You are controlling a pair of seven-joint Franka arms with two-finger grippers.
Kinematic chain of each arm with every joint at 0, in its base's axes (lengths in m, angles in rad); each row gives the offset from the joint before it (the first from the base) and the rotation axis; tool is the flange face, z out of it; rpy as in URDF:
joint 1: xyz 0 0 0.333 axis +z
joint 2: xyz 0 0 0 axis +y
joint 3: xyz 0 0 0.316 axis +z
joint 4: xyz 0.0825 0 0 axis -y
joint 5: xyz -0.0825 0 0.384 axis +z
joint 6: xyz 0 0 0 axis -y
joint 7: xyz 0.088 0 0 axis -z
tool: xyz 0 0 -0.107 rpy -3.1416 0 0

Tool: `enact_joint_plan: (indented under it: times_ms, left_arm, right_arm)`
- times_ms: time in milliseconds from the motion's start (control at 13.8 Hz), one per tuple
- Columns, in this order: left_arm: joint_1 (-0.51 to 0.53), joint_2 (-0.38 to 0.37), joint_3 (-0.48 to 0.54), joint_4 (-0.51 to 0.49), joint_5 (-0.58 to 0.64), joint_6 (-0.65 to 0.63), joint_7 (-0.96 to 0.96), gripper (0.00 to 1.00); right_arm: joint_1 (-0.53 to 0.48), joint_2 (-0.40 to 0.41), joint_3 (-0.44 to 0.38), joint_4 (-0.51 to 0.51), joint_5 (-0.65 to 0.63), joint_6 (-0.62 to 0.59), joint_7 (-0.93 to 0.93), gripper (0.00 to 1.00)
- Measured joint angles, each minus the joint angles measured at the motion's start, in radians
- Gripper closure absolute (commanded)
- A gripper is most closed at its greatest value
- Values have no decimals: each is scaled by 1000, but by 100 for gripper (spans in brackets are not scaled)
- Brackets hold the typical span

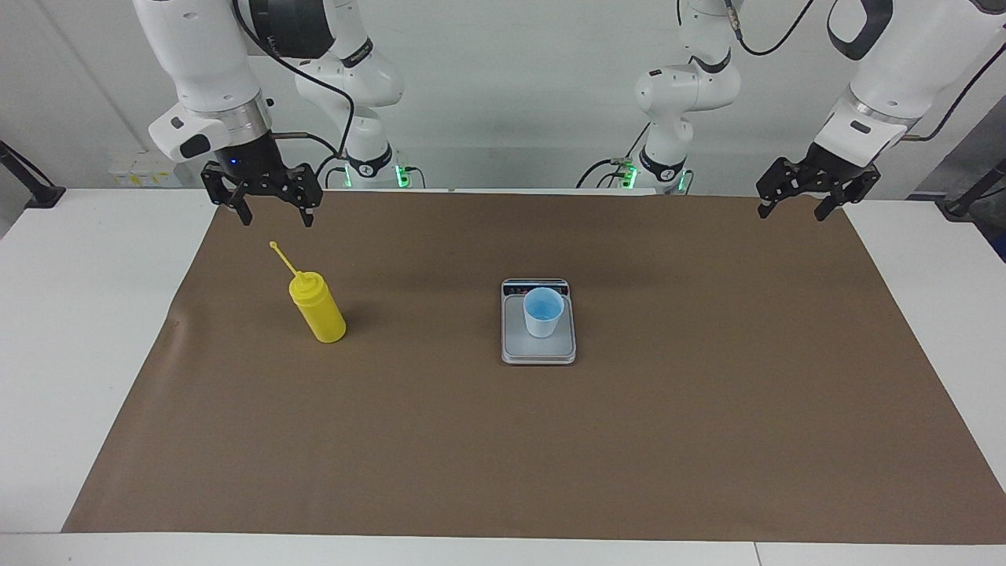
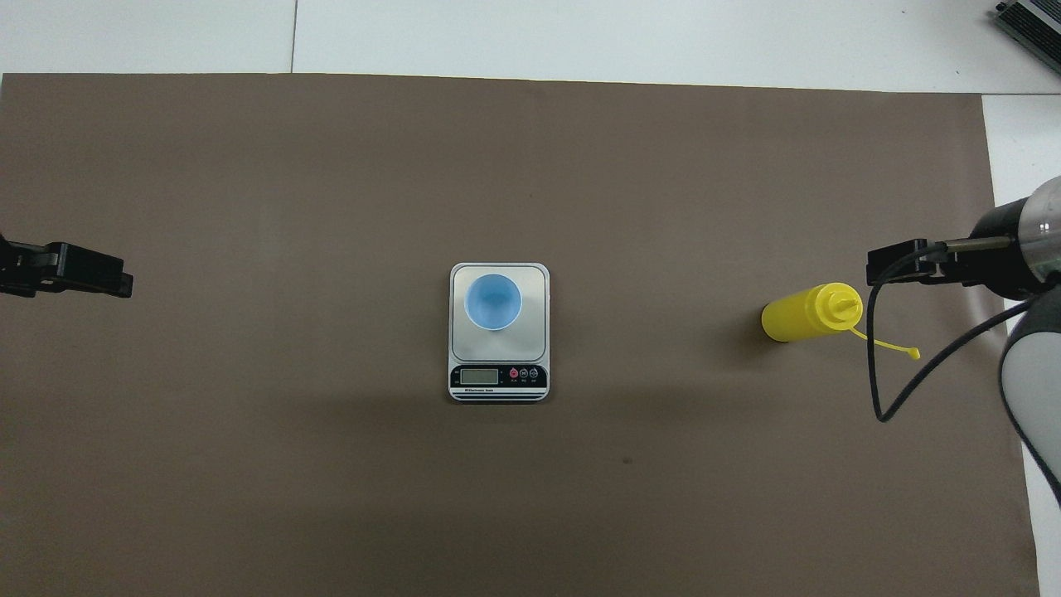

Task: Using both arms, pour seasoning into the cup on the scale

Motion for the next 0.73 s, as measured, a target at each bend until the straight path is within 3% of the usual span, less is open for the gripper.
enact_joint_plan:
  times_ms: [726]
  left_arm:
    - [0,0,0,0,0,0,0,0]
  right_arm:
    - [0,-29,0,-62,55,-13,43,0]
